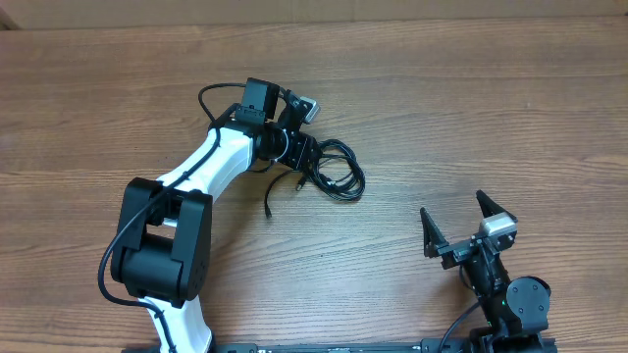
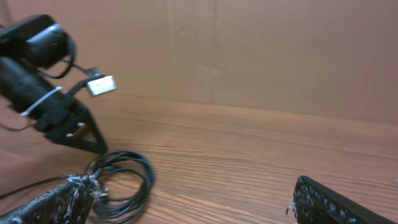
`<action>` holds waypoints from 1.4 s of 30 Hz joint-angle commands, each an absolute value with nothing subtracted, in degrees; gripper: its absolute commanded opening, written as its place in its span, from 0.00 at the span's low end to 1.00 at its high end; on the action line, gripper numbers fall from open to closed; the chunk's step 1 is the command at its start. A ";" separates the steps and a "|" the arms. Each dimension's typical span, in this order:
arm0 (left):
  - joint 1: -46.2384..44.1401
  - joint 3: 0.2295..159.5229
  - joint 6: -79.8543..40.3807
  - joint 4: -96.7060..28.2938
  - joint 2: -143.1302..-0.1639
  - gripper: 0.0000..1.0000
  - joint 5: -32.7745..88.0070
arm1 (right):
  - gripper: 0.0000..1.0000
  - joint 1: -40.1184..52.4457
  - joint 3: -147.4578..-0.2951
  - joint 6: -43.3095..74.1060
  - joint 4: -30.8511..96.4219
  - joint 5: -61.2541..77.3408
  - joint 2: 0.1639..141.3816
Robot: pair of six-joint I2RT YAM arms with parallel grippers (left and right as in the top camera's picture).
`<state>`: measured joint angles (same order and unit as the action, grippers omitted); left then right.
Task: Untangle cables
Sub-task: 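Close the left gripper on the cable coil and lift it slightly, then swing the right gripper toward the cable held by the left gripper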
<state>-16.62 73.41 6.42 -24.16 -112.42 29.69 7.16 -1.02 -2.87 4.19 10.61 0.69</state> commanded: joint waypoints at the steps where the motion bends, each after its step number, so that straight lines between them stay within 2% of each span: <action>1: -17.54 74.06 7.29 -23.99 -113.14 0.49 29.93 | 1.00 7.44 -0.47 1.15 3.40 16.16 0.38; 5: -19.29 73.97 7.29 -24.03 -113.14 0.56 24.43 | 1.00 7.44 -0.47 10.20 3.38 16.25 0.40; 12: -22.15 73.14 6.17 -23.07 -113.14 0.58 14.50 | 1.00 7.44 -0.64 20.38 3.33 23.07 0.40; 16: -22.79 72.40 6.17 -21.74 -113.14 0.48 14.66 | 1.00 7.44 -1.74 21.06 3.64 24.14 0.40; 18: -22.94 72.40 6.20 -21.58 -113.14 0.47 14.59 | 1.00 7.44 -3.20 21.28 4.38 24.14 0.40; 19: -22.92 72.40 6.20 -21.41 -113.14 0.47 14.52 | 1.00 7.44 -4.47 21.87 5.45 24.14 0.40; 22: -22.92 72.12 6.17 -20.75 -113.16 0.56 13.47 | 1.00 7.38 -10.39 22.70 12.16 24.03 0.99; 27: -22.92 69.08 6.17 -15.88 -113.16 0.54 12.88 | 1.00 7.40 -21.76 22.28 23.09 22.59 6.57; 29: -22.92 67.81 6.20 -13.93 -113.16 0.46 12.86 | 1.00 7.40 -25.10 22.31 24.51 22.65 9.61; 30: -22.92 67.64 6.17 -13.39 -113.16 0.21 12.91 | 1.00 7.40 -27.22 22.33 25.06 23.33 12.25; 32: -22.92 67.66 5.61 -13.15 -113.14 0.10 12.95 | 1.00 7.40 -29.02 22.33 25.34 24.45 15.81; 36: -22.92 67.66 5.52 -13.19 -113.14 0.11 13.13 | 1.00 7.40 -29.39 22.44 24.43 29.23 21.06; 39: -22.90 67.66 3.05 -13.06 -113.14 0.04 13.15 | 1.00 7.40 -29.39 22.74 23.92 31.24 24.12; 42: -22.63 68.23 -0.73 -13.41 -113.12 0.04 13.41 | 1.00 7.40 -29.39 22.96 23.75 31.51 26.02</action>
<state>-22.52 67.94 4.01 -13.08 -112.44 13.43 7.18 -28.40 22.50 24.45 29.17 24.82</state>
